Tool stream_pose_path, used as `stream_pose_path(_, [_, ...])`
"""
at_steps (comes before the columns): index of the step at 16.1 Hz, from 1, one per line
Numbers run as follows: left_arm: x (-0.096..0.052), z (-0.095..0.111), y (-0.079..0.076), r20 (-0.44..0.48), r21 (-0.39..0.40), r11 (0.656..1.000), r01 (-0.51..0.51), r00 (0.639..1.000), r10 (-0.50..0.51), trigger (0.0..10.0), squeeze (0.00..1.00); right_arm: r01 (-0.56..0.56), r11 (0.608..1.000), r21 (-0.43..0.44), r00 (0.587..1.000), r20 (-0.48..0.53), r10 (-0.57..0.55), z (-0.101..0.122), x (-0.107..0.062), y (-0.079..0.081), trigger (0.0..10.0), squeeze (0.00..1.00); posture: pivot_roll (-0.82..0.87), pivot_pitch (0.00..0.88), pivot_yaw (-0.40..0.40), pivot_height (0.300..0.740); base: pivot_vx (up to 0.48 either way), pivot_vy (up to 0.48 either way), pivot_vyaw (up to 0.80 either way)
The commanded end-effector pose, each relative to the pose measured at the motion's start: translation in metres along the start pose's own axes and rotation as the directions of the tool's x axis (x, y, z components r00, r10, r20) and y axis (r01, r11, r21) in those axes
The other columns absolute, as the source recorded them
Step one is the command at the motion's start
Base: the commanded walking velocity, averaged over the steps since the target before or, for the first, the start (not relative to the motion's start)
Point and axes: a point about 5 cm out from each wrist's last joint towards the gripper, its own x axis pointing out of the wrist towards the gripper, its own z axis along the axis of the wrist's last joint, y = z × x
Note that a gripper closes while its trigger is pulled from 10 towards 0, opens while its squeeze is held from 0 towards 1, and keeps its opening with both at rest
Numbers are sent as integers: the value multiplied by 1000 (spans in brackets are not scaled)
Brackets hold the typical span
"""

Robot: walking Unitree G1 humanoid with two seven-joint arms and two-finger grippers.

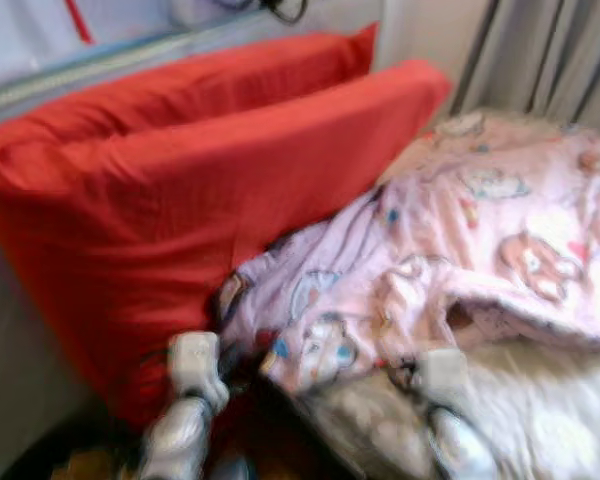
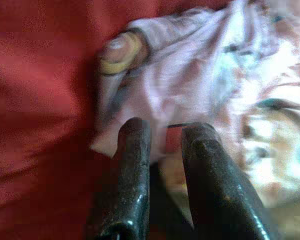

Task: Clean up the room

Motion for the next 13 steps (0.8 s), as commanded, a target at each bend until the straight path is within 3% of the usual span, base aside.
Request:
stream_pose_path(1, [6,5,-13,19,-23,999,28,999,-27,10000,0,41,999,-4,999,-33,-41,-9,-6,-15,10000,0,-59,8,38,612,337,0,0])
stream_pose_path(6, [8,8,-14,24,-21,999,34,999,-33,10000,0,35,999,-10,999,-36,-36,-9,-5,-13,10000,0,-59,12,42,612,339,0,0])
stream_pose_path(12, [9,12,-14,44,-21,999,40,998,-39,10000,0,116,993,8,976,-185,-113,-23,-6,-23,10000,0,-36,73,45,612,0,0,0])
stream_pose_path(13, [11,15,-14,51,-16,999,45,998,-45,10000,0,122,992,3,968,-223,-119,-26,-6,-24,10000,1000,-28,101,49,612,0,0,0])
